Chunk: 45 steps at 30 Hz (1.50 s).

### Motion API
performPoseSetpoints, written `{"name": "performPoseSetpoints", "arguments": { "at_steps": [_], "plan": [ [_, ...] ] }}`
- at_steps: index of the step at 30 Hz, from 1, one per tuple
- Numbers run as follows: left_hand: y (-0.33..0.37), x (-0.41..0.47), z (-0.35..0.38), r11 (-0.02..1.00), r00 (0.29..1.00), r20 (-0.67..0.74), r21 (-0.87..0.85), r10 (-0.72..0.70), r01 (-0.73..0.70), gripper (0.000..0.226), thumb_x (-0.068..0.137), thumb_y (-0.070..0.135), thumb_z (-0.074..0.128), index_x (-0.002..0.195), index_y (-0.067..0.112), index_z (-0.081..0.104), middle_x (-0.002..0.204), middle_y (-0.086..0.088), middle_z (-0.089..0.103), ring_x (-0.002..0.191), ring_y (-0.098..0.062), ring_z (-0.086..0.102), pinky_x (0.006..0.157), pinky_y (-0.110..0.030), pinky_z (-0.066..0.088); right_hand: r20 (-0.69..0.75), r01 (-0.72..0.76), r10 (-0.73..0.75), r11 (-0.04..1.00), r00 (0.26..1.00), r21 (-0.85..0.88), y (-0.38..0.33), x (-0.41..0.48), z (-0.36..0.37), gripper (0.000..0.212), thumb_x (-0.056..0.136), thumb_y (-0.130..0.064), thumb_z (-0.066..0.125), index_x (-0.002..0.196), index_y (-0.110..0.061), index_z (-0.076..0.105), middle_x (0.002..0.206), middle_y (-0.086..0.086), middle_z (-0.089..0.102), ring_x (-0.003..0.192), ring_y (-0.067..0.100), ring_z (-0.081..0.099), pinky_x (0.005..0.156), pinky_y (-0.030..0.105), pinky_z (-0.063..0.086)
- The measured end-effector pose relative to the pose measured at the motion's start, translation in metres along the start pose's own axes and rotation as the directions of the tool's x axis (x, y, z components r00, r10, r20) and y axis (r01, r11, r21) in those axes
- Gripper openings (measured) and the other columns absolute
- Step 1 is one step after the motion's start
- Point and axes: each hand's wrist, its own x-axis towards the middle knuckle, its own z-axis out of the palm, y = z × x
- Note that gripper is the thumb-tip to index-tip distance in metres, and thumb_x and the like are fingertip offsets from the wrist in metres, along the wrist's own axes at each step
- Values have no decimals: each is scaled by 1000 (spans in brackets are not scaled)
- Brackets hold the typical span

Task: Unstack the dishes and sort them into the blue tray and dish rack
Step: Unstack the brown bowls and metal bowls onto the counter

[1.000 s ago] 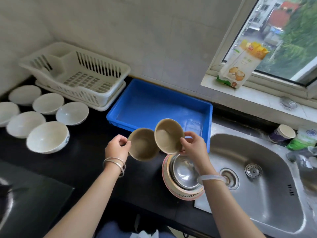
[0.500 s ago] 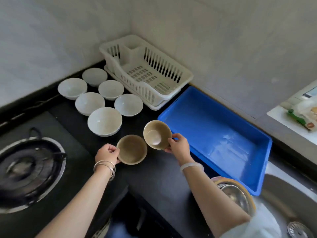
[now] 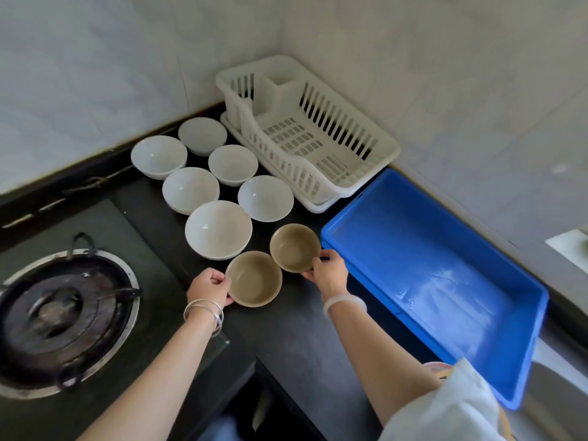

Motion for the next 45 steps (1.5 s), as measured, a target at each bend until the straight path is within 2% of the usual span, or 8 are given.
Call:
{"name": "performPoseSetpoints", "arguments": {
  "at_steps": [10, 14, 23, 29, 34, 40, 43, 45],
  "plan": [
    [0, 3, -1, 1000, 1000, -11, -13, -14, 14, 17, 84, 3, 61, 71, 12, 56, 89, -13, 61, 83, -30, 62, 67, -35, 56, 28, -47, 45, 996, 999, 80, -3, 11, 12, 32, 94, -10, 54, 124, -19, 51, 114, 3, 56, 87, 18, 67, 57, 21, 55],
    [0, 3, -1, 1000, 1000, -10, -17, -7, 7, 6, 85, 5, 60, 86, 11, 61, 95, -10, 62, 86, -31, 63, 68, -35, 56, 38, -46, 43, 995, 998, 84, -3, 12, 14, 34, 94, -9, 54, 127, -19, 51, 115, 4, 58, 85, 16, 67, 57, 20, 55],
    [0, 0, 1, 1000, 1000, -27, -26, -7, 7, 23, 86, 7, 59, 107, 6, 66, 106, -13, 66, 90, -30, 64, 75, -38, 57, 113, -72, 65, 996, 991, 61, -1, 6, 8, 38, 97, -17, 51, 135, -20, 46, 106, 0, 59, 82, 15, 69, 63, 24, 56],
    [5, -21, -2, 952, 985, -64, 273, 163, -140, 37, 88, 12, 50, 124, 11, 58, 126, -8, 63, 117, -29, 57, 103, -40, 43, 92, 21, -21, 1000, 996, -3, -2, -7, -12, 33, 98, -18, 46, 131, -19, 50, 118, 1, 58, 86, 13, 66, 74, 25, 55],
    [9, -59, 6, 909, 951, -69, 322, 303, -266, 35, 89, 9, 48, 121, 13, 60, 125, -7, 63, 118, -28, 56, 98, -36, 41, 74, 213, -206, 972, 976, -97, 0, -35, -53, 25, 99, -21, 43, 118, -19, 58, 112, -2, 64, 86, 11, 66, 79, 26, 54],
    [7, -123, 63, 869, 903, 226, 266, 365, -418, 24, 91, 11, 50, 110, 14, 64, 114, -4, 67, 91, -10, 57, 82, -22, 43, -78, 329, -350, 922, 933, -204, 31, -70, -134, 14, 94, -21, 49, 98, -24, 62, 95, -6, 65, 74, 7, 67, 61, 19, 48],
    [-2, -154, 98, 827, 853, 398, 308, 337, -471, 24, 92, 18, 51, 112, 17, 63, 115, 0, 66, 90, -5, 53, 79, -20, 43, -183, 287, -346, 915, 920, -284, 60, -84, -181, 15, 93, -18, 49, 91, -27, 61, 94, -2, 68, 79, 17, 67, 64, 25, 47],
    [-10, -176, 120, 804, 807, 497, 309, 318, -507, 22, 91, 19, 52, 111, 19, 63, 113, 1, 66, 89, -4, 53, 79, -19, 44, -262, 247, -342, 909, 902, -336, 82, -94, -212, 16, 93, -17, 51, 92, -26, 64, 94, 0, 69, 75, 17, 65, 64, 20, 45]
  ]
}}
